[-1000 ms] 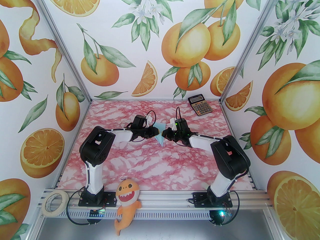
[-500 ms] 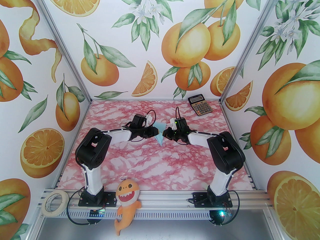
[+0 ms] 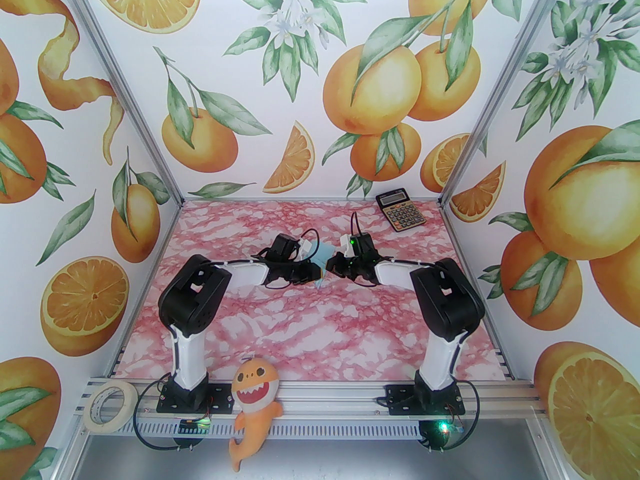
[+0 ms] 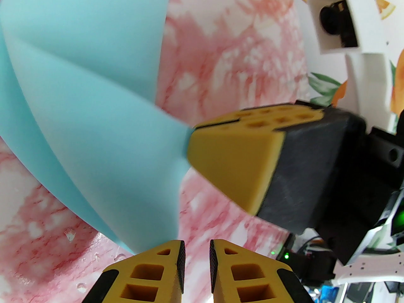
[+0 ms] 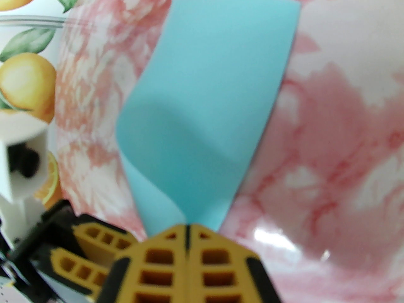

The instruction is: Fold a paper plane with a square sheet of paper (fold left side to right side)

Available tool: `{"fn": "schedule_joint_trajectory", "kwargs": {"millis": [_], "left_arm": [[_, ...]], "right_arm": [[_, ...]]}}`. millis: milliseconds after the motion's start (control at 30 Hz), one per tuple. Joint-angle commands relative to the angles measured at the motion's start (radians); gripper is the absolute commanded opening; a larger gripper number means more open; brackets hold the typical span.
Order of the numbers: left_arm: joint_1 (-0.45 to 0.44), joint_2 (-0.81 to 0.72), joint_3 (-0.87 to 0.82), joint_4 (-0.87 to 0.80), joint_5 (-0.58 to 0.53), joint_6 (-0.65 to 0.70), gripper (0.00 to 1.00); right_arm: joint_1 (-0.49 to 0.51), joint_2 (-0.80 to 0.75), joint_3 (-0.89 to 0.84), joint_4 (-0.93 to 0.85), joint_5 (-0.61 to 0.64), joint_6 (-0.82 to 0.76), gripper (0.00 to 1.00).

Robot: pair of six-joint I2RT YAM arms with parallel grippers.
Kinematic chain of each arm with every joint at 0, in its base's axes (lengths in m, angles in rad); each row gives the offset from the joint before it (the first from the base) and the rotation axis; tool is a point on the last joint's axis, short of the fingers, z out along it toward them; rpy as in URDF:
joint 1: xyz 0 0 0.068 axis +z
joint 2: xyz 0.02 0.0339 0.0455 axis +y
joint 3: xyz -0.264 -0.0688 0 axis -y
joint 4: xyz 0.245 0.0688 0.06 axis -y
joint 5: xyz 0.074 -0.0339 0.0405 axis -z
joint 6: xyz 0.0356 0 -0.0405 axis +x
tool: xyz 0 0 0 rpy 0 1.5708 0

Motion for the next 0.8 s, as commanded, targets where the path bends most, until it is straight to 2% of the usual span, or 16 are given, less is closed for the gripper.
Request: {"fn": "schedule_joint_trajectory", "kwargs": {"millis": [0, 767], "left_arm": [[-0.003, 0.016, 0.027, -0.003, 0.023, 0.018, 0.22], [0.004, 0.03, 0.044, -0.006, 0.021, 0.023, 0.21]], "right_arm": [[-0.007, 0.023, 0.028, -0.012, -0.021, -0.021, 0.0], [-0.028, 0.051, 0.057, -0.045, -0.035, -0.057, 0.0]]}}
